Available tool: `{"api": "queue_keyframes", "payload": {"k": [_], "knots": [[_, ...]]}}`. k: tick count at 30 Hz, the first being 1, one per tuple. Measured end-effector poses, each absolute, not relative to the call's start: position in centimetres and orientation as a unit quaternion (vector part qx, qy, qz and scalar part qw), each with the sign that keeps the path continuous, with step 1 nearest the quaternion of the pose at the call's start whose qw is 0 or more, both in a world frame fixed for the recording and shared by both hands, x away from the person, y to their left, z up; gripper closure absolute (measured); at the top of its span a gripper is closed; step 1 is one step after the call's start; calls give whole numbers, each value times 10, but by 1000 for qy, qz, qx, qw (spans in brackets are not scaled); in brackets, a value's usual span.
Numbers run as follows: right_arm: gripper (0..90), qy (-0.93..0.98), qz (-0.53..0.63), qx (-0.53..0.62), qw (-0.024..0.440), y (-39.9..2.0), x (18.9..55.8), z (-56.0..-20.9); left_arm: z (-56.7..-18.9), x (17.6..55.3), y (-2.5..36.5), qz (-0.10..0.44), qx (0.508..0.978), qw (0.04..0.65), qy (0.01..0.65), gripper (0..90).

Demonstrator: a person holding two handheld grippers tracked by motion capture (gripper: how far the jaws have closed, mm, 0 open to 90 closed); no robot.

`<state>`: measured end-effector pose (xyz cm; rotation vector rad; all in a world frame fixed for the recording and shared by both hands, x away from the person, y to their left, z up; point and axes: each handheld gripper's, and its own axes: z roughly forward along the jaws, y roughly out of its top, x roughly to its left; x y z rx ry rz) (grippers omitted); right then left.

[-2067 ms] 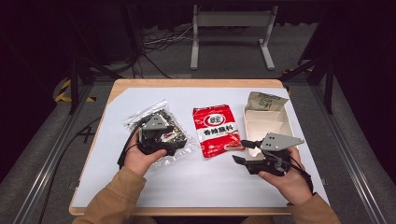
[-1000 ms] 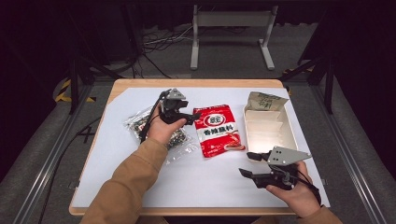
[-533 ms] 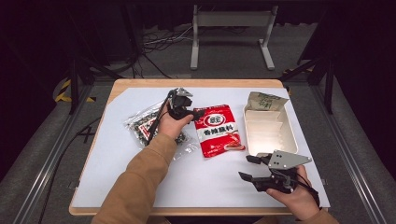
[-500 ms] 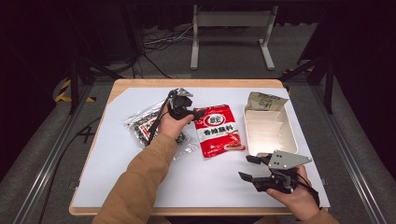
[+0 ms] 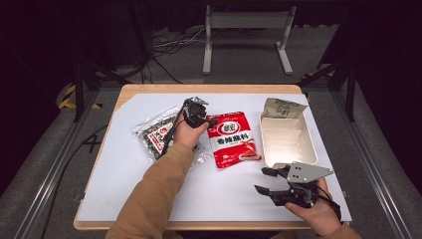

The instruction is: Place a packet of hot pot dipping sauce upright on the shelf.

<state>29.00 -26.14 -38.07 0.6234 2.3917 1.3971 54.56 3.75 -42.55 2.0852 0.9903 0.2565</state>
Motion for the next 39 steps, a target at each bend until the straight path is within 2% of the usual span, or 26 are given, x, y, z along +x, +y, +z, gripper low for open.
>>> {"api": "queue_keyframes", "payload": {"k": [10,18,26,39], "knots": [[422,834,488,209,149,-262,289,-380,-437,554,34,87,818,387,417,373],[425,838,487,198,147,-260,288,-381,-438,556,27,84,839,361,399,384],[425,840,487,192,145,-259,288,-382,-439,557,26,70,839,358,404,402],[424,848,478,183,138,-254,288,-386,-438,555,23,83,845,352,394,562]]}}
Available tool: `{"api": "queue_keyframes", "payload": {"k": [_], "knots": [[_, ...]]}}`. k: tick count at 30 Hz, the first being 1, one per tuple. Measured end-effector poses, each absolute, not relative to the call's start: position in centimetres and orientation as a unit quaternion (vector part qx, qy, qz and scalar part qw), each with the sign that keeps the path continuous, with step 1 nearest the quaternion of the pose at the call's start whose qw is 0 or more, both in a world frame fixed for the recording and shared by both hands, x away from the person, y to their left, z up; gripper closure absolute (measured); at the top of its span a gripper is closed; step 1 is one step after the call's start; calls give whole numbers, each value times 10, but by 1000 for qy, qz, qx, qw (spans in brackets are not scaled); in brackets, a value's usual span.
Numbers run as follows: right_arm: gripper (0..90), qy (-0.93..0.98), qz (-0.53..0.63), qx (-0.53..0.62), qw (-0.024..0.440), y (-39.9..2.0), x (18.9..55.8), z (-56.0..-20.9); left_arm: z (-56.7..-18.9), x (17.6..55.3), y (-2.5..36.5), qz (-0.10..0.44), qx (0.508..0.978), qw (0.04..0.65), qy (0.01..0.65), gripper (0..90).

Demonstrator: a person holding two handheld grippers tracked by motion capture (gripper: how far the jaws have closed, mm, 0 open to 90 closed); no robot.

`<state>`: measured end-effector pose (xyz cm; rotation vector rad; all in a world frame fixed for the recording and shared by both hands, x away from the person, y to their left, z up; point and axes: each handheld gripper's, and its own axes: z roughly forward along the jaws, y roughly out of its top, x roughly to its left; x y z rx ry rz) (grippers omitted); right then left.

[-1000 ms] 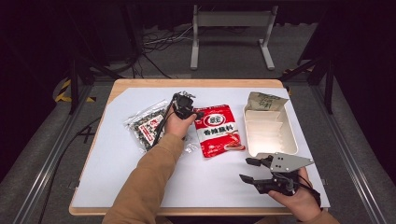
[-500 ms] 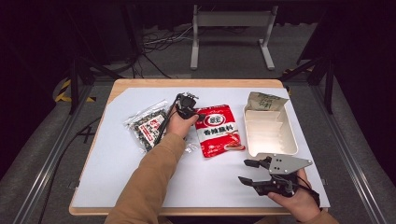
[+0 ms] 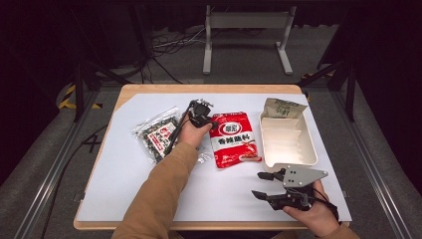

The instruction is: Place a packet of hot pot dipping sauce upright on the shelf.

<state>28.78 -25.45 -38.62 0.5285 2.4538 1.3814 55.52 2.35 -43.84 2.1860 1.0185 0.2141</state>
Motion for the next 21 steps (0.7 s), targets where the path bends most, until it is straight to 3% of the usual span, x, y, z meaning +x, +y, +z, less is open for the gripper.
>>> {"api": "queue_keyframes", "payload": {"k": [7,9,13,21], "knots": [[425,848,479,182,139,-255,288,-386,-438,555,22,115,852,339,382,708],[426,848,479,181,138,-255,288,-386,-438,553,19,139,861,324,367,839],[426,849,479,176,138,-254,287,-386,-438,553,19,143,864,321,362,895],[432,847,482,177,140,-256,287,-385,-436,552,23,137,862,332,357,900]]}}
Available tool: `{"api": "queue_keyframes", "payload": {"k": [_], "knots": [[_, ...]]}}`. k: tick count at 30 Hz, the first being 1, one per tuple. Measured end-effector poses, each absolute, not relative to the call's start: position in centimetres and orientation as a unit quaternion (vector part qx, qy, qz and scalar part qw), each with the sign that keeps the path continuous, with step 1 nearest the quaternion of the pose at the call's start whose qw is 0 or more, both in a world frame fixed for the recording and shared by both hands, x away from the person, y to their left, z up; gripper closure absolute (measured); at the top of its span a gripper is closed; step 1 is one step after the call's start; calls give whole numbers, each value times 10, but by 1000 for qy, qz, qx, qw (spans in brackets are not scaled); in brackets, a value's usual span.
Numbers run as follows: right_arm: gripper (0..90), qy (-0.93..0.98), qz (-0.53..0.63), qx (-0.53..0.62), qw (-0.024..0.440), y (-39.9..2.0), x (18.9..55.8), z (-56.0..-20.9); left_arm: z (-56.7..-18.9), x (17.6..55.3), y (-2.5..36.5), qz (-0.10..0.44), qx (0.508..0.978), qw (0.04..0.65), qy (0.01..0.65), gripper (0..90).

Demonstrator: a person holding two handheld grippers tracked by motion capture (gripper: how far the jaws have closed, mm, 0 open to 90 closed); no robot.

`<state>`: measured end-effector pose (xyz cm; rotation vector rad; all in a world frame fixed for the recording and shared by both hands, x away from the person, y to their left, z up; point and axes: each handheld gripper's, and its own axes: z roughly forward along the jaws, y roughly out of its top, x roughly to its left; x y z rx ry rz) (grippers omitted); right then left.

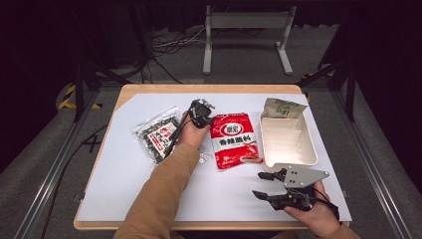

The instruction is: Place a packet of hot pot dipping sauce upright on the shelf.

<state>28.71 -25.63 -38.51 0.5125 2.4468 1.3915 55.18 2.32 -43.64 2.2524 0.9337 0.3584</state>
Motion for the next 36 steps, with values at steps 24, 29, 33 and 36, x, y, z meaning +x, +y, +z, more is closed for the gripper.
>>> {"api": "queue_keyframes", "payload": {"k": [24,29,33,36], "knots": [[494,837,489,198,144,-262,294,-379,-375,513,42,126,829,443,317,900],[502,831,492,207,153,-268,298,-372,-360,499,48,127,821,468,300,900],[506,824,500,215,156,-273,305,-364,-349,486,51,123,817,487,284,900],[507,821,501,221,160,-277,311,-357,-342,477,54,128,814,496,274,900]]}}
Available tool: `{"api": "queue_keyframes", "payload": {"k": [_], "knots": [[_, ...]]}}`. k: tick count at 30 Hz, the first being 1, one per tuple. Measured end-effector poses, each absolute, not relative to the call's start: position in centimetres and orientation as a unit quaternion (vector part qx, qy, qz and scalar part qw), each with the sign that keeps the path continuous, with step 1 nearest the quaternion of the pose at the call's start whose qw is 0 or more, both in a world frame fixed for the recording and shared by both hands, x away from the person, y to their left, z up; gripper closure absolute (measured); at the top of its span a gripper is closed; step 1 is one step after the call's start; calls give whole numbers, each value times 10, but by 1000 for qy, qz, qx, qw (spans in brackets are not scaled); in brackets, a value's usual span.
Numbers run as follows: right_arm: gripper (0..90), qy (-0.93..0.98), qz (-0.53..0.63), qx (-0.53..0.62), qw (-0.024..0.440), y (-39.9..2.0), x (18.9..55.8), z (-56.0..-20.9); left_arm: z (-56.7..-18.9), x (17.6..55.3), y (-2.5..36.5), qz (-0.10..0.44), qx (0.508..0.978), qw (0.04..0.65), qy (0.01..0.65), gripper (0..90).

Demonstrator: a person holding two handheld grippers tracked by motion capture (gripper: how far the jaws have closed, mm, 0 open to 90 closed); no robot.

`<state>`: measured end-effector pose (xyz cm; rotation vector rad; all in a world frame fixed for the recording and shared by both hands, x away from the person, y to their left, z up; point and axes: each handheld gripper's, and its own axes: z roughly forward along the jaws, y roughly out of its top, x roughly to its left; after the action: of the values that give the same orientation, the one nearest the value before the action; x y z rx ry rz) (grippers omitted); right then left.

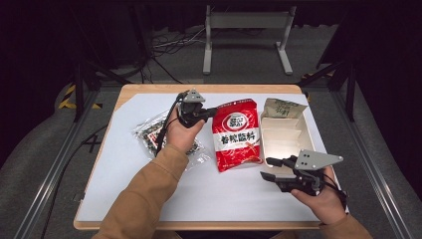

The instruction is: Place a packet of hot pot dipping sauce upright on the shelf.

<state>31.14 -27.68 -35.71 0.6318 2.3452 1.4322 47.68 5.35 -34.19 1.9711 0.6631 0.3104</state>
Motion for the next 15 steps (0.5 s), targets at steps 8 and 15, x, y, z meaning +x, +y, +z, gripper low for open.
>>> {"api": "queue_keyframes", "payload": {"k": [8,15], "knots": [[523,816,494,245,173,-285,332,-347,-326,444,55,144,798,533,242,900],[528,812,490,261,181,-287,344,-345,-322,420,60,145,786,560,216,900]]}}
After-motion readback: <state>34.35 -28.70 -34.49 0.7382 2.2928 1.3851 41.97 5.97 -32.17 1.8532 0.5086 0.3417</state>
